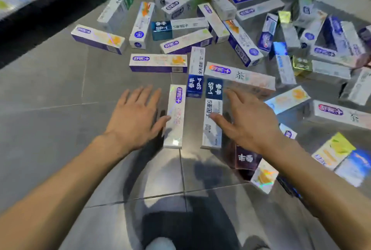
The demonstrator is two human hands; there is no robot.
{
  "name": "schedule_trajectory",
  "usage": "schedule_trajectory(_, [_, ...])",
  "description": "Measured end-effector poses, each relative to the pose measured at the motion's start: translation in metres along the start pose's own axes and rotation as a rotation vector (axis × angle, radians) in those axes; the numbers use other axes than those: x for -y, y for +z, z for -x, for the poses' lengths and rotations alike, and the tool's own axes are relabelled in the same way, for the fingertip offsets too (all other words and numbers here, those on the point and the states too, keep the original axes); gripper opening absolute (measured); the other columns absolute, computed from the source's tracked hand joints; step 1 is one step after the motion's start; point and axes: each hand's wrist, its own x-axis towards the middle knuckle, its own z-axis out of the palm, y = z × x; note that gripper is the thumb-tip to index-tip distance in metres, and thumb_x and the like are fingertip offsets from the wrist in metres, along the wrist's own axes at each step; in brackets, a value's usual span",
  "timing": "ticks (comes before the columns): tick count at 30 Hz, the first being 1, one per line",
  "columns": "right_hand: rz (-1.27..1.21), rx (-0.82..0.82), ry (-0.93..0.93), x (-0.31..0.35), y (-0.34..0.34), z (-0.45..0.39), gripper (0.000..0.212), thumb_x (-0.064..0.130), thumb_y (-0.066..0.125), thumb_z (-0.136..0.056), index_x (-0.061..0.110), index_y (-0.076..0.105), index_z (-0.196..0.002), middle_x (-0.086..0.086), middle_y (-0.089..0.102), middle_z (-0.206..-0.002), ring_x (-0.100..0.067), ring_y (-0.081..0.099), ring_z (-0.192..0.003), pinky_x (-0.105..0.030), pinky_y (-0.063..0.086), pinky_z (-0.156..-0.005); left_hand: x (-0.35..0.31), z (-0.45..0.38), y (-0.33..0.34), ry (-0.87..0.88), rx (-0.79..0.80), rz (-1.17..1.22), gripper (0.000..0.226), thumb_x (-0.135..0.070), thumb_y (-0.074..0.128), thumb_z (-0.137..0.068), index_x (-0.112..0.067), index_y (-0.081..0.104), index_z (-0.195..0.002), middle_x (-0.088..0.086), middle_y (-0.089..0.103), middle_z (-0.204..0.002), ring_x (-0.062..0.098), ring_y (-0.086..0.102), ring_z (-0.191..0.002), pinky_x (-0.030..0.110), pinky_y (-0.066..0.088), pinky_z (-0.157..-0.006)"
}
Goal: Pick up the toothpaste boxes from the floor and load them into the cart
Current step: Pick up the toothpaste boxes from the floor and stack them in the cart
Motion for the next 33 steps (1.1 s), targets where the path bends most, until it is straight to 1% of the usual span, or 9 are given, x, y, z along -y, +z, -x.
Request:
schedule_trajectory(5, [-0.006, 0.08, 0.036, 0.0, 0.034, 0.001, 0.067, 0.067, 0.04, -0.093, 0.019, 0.043, -0.139, -0.006, 0.055, -0.137, -0.03, 0.055, -0.122, -0.045, 0.051, -0.091, -0.004, 0.003, 0.027, 0.012, 0.034, 0.001, 0.078, -0.065, 0.027, -0.097, -0.012, 0.037, -0.153, 0.016, 0.044, -0.154, 0.034, 0.042, -0.142, 0.051, 0.03, -0.117])
schedule_trajectory(9, [-0.122, 0.233, 0.187, 0.017, 0.055, 0.003, 0.07, 0.062, 0.041, -0.097, 0.02, 0.028, -0.151, -0.006, 0.046, -0.146, -0.027, 0.048, -0.13, -0.044, 0.043, -0.106, -0.02, 0.004, 0.041, -0.028, 0.09, 0.127, 0.08, -0.066, 0.024, -0.092, -0.008, 0.051, -0.14, 0.017, 0.059, -0.137, 0.037, 0.058, -0.122, 0.05, 0.044, -0.105])
schedule_trajectory(12, [-0.284, 0.204, 0.275, 0.027, 0.071, -0.006, 0.074, 0.054, 0.047, -0.099, 0.016, 0.019, -0.155, -0.01, 0.042, -0.146, -0.029, 0.048, -0.13, -0.044, 0.043, -0.105, -0.03, 0.008, 0.052, -0.062, 0.068, 0.178, 0.079, -0.065, 0.028, -0.092, -0.007, 0.048, -0.142, 0.014, 0.06, -0.137, 0.035, 0.059, -0.117, 0.048, 0.047, -0.101])
schedule_trajectory(18, [-0.608, 0.118, 0.55, 0.037, 0.098, -0.023, 0.083, 0.055, 0.064, -0.088, 0.024, 0.017, -0.148, -0.009, 0.049, -0.127, -0.031, 0.056, -0.116, -0.051, 0.053, -0.097, -0.026, 0.016, 0.066, -0.125, 0.053, 0.215, 0.078, -0.064, 0.032, -0.094, -0.009, 0.043, -0.146, 0.011, 0.054, -0.145, 0.032, 0.055, -0.125, 0.045, 0.043, -0.104])
schedule_trajectory(20, [-0.579, 0.127, 0.597, 0.036, 0.105, -0.025, 0.087, 0.056, 0.067, -0.084, 0.018, 0.02, -0.147, -0.012, 0.05, -0.128, -0.031, 0.051, -0.119, -0.052, 0.051, -0.099, -0.024, 0.017, 0.064, -0.143, 0.072, 0.226, 0.078, -0.065, 0.032, -0.094, -0.01, 0.042, -0.147, 0.009, 0.052, -0.147, 0.031, 0.053, -0.128, 0.043, 0.042, -0.105])
schedule_trajectory(22, [-0.557, 0.13, 0.647, 0.034, 0.108, -0.027, 0.078, 0.052, 0.067, -0.082, 0.009, 0.034, -0.137, -0.014, 0.05, -0.126, -0.03, 0.05, -0.116, -0.048, 0.049, -0.1, -0.024, 0.016, 0.065, -0.173, 0.093, 0.254, 0.075, -0.064, 0.035, -0.098, -0.01, 0.036, -0.15, 0.008, 0.048, -0.149, 0.029, 0.048, -0.132, 0.041, 0.039, -0.107])
schedule_trajectory(26, [-0.638, 0.061, 0.704, 0.034, 0.106, -0.028, 0.062, 0.048, 0.066, -0.085, 0.004, 0.044, -0.122, -0.016, 0.054, -0.12, -0.033, 0.055, -0.11, -0.043, 0.049, -0.093, -0.034, 0.009, 0.062, -0.232, 0.105, 0.384, 0.076, -0.064, 0.041, -0.096, -0.013, 0.031, -0.151, 0.009, 0.05, -0.144, 0.031, 0.048, -0.129, 0.043, 0.042, -0.103])
schedule_trajectory(30, [-0.898, -0.026, 0.735, 0.03, 0.09, -0.019, 0.05, 0.042, 0.066, -0.085, 0.012, 0.039, -0.115, -0.013, 0.063, -0.117, -0.034, 0.062, -0.103, -0.046, 0.053, -0.089, -0.046, -0.012, 0.063, -0.36, 0.136, 0.542, 0.068, -0.066, 0.048, -0.093, -0.011, 0.044, -0.132, 0.013, 0.057, -0.127, 0.035, 0.054, -0.116, 0.044, 0.046, -0.091])
schedule_trajectory(33, [-0.948, -0.063, 0.702, 0.023, 0.069, -0.008, 0.045, 0.036, 0.067, -0.087, 0.015, 0.037, -0.115, -0.006, 0.064, -0.11, -0.027, 0.061, -0.094, -0.024, 0.049, -0.065, -0.064, -0.03, 0.064, -0.47, 0.137, 0.678, 0.072, -0.068, 0.058, -0.087, -0.01, 0.048, -0.13, 0.015, 0.057, -0.127, 0.037, 0.054, -0.117, 0.045, 0.047, -0.092])
